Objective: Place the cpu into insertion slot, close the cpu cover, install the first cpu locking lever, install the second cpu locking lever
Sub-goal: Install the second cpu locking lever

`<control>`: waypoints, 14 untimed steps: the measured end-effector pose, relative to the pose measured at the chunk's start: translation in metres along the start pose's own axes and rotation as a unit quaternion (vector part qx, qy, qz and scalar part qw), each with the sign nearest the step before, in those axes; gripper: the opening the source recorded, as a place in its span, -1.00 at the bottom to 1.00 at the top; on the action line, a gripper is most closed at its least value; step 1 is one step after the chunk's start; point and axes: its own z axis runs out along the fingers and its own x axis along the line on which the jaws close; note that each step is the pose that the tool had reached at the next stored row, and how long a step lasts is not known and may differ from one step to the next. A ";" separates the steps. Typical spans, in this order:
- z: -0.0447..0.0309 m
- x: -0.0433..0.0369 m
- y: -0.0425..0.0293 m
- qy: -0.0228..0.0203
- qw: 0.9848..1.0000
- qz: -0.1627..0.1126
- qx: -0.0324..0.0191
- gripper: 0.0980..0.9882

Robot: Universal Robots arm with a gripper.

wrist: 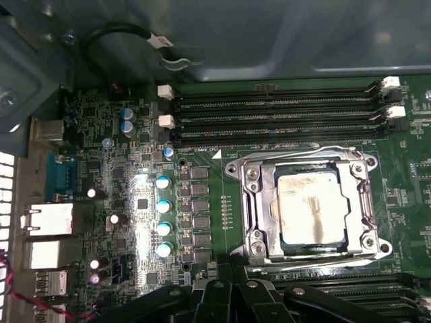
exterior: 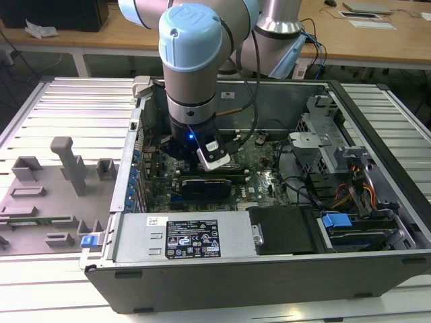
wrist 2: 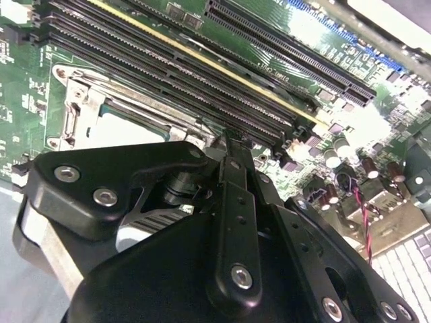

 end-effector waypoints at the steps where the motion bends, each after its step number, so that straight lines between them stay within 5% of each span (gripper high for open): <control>1: -0.0018 0.0000 0.0003 0.000 1.000 0.000 0.000 -0.98; 10: -0.0040 -0.0002 0.0008 0.000 1.000 0.000 0.000 -0.98; 14: -0.0037 -0.0116 0.0014 0.006 1.000 0.001 -0.001 -0.98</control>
